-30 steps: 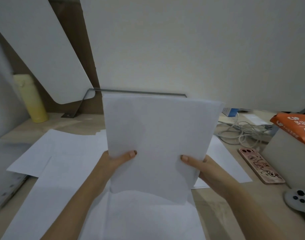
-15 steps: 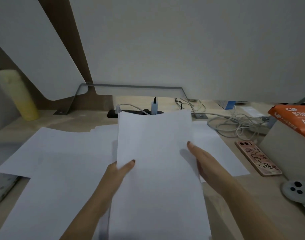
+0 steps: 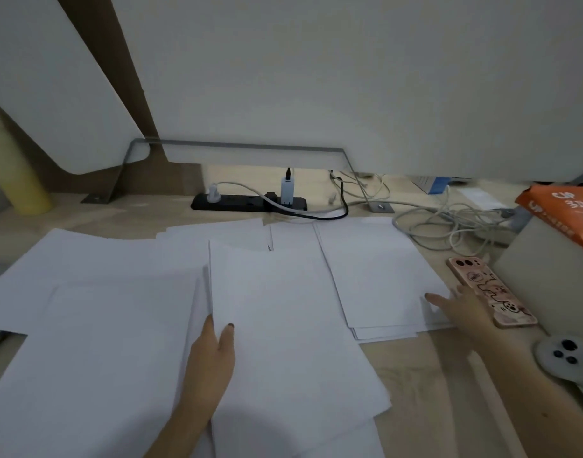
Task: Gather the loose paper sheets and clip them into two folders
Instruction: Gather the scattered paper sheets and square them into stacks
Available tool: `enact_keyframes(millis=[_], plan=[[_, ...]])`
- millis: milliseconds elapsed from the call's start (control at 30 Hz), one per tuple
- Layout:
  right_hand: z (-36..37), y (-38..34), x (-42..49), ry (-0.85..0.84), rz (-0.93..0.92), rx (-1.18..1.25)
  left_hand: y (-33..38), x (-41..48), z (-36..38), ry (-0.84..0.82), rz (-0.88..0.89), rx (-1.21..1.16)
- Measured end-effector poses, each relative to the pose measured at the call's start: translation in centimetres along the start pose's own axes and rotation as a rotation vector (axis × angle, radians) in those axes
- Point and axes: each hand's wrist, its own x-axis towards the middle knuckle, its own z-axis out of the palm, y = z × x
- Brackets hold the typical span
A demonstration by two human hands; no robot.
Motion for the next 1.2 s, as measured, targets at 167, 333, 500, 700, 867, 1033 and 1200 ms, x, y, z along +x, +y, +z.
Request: enact_keyframes(millis=[167, 333, 500, 700, 867, 1033, 1200], plan=[[0.5, -0.7, 1.4, -0.037, 0.035, -0.090, -0.3, -0.1, 0.0, 0.022, 0.031, -0.035], [1.4, -2.2, 1.5, -0.148, 0.106, 0.043, -0.6, 0.1, 0.2, 0.033, 0.063, -0.032], [2.3, -3.4, 0.4, -0.181, 0.089, 0.060, -0.6, 0.1, 0.3, 0.037, 0.061, -0.071], [2.5, -4.8, -1.0, -0.215, 0.043, 0.150, -0.6, 0.1, 0.2, 0.036, 0.068, -0.082], [2.9, -4.6, -1.9, -0.281, 0.107, 0.422, -0.6, 0.1, 0.2, 0.030, 0.060, -0.082], [3.3, -2.8, -2.7, -0.221, 0.131, 0.616, -0.6, 0.0, 0.1, 0.011, 0.056, -0.081], [1.1, -1.9, -4.0, -0.164, 0.060, 0.824, -1.0, 0.2, 0.0, 0.006, 0.051, -0.061]])
